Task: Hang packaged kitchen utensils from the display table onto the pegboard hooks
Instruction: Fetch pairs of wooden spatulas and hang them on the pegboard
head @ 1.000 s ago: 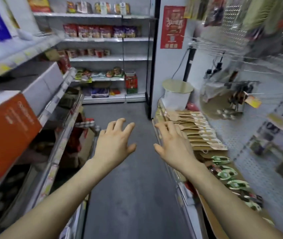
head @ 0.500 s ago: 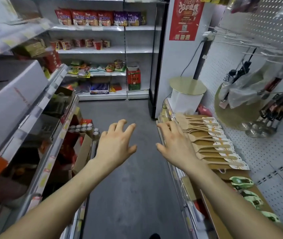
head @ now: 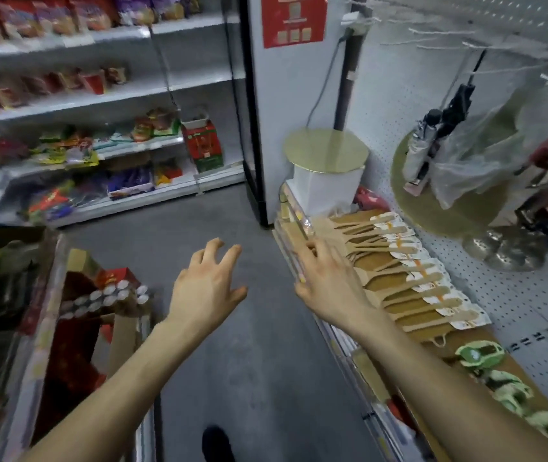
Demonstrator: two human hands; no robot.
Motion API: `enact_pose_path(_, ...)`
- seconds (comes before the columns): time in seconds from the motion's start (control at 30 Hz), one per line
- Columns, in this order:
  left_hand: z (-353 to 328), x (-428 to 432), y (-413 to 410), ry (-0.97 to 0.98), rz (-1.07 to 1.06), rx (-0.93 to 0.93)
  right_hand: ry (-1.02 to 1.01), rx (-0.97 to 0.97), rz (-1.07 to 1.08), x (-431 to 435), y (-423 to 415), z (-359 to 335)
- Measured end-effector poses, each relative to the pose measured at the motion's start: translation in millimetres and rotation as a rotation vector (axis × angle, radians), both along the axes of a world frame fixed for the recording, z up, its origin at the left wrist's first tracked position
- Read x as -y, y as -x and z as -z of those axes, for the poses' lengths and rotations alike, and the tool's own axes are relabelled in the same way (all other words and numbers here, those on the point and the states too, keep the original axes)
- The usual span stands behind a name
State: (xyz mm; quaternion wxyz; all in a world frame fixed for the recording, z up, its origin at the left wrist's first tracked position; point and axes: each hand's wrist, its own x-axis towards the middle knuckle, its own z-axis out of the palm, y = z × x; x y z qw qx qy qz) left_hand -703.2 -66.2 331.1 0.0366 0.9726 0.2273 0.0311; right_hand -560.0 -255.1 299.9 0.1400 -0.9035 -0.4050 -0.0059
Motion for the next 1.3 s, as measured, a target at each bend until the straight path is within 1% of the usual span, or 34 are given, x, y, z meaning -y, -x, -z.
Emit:
enact_pose_path(0.07, 15, -23, -40, 0.011, 0.076, -0.018, 0.044, -0.028, 0.09, -6, -23, 20)
enact_pose_path(0.17, 32, -49, -98, 0.037, 0.226, -0.08, 0.079, -0.147, 0.253, -6, -48, 41)
enact_pose_path(0.23, 39, -58, -133, 0.06, 0.335, -0.105, 0.083, -0.22, 0.37, 1, -57, 46)
enact_pose_path(0.3, 47, -60, -168, 0.07, 0.466, -0.126, 0.062, -0.251, 0.482, 13, -64, 52)
enact_pose_path(0.43, 65, -41, -228, 0.088, 0.667, -0.19, 0.004, -0.323, 0.748, 45, -65, 69)
enact_pose_path(0.5, 78, -23, -252, 0.101, 0.762, -0.21, -0.001, -0.356, 0.842, 62, -63, 83)
enact_pose_path(0.57, 97, -5, -271, 0.105, 0.829, -0.251, -0.048, -0.411, 0.935, 76, -65, 101)
enact_pose_path(0.67, 133, 16, -286, 0.128, 0.878, -0.328, -0.087, -0.534, 1.037, 92, -64, 134)
enact_pose_path(0.77, 171, 32, -299, 0.175, 0.891, -0.397, -0.071, -0.626, 1.044, 105, -63, 170)
enact_pose_path(0.93, 228, 64, -336, 0.208, 0.917, -0.543, -0.062, -0.719, 1.086, 124, -79, 214)
enact_pose_path(1.03, 259, 89, -364, 0.211, 0.949, -0.58, -0.085, -0.755, 1.132, 131, -97, 242)
enact_pose_path(1.1, 281, 107, -387, 0.214, 0.975, -0.574, -0.149, -0.777, 1.198, 135, -115, 263)
enact_pose_path(1.23, 327, 135, -421, 0.245, 1.006, -0.604, -0.432, -0.826, 1.48, 139, -152, 308)
enact_pose_path(1.3, 351, 144, -434, 0.255, 1.022, -0.598, -0.524, -0.794, 1.549, 136, -165, 329)
